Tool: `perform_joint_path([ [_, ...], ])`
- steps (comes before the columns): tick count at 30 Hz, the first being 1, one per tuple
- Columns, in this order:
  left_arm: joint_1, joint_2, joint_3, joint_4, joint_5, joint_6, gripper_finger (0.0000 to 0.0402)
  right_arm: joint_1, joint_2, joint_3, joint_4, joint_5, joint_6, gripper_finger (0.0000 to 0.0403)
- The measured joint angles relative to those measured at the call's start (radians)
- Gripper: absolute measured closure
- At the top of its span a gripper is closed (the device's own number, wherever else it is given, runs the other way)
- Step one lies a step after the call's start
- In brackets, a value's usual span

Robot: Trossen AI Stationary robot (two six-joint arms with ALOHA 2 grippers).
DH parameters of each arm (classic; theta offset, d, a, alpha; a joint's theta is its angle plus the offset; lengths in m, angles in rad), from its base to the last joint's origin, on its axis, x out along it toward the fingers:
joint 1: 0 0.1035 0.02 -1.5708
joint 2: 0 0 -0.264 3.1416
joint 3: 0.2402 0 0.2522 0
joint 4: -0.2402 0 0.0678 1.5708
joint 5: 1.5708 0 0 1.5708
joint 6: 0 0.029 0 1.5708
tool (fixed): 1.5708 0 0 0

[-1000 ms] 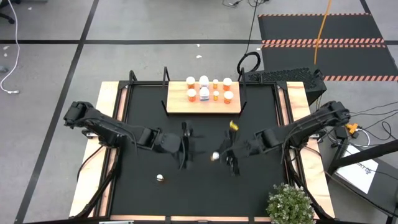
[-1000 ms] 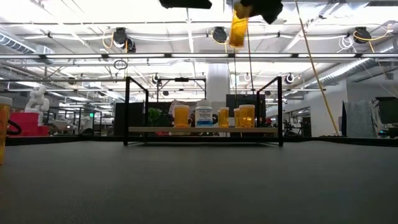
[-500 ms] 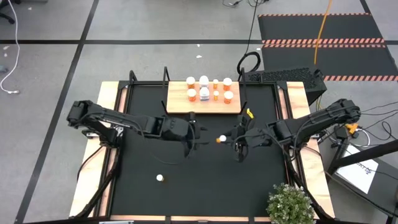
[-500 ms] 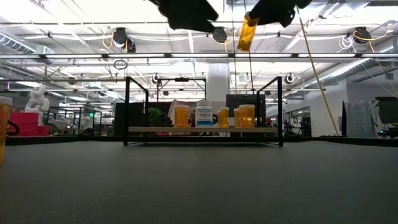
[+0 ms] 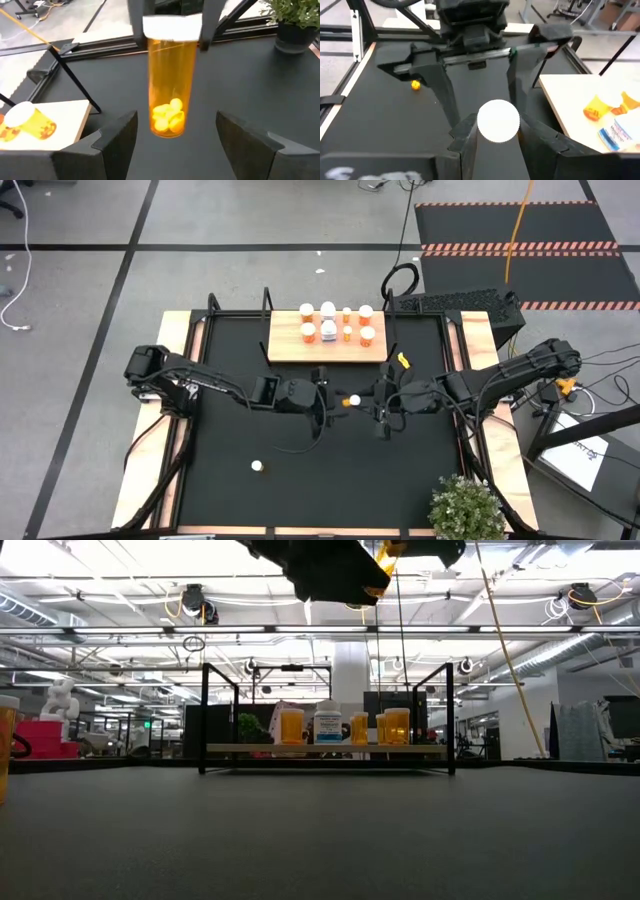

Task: Pick and place medicine bottles onto shelf by color
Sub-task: Put the right big orange pill bottle on the shelf

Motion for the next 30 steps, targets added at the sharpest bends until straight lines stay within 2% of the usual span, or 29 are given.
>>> perform_joint_path([
  [13, -0.002, 0.0, 0.0, 0.046, -0.001, -0.015, 0.0137, 0.0, 0.0, 0.0, 0.031, -0.002, -0.004, 0.0277],
  [23, 0.001, 0.0, 0.0, 0.046, -0.001, -0.035, 0.0239, 0.0, 0.0, 0.0, 0.031, -0.002, -0.004, 0.0277],
  [30, 0.001, 0.0, 0.0, 0.046, -0.003, -0.037, 0.0276, 0.0, 0.0, 0.0, 0.031, -0.003, -0.008, 0.0277],
])
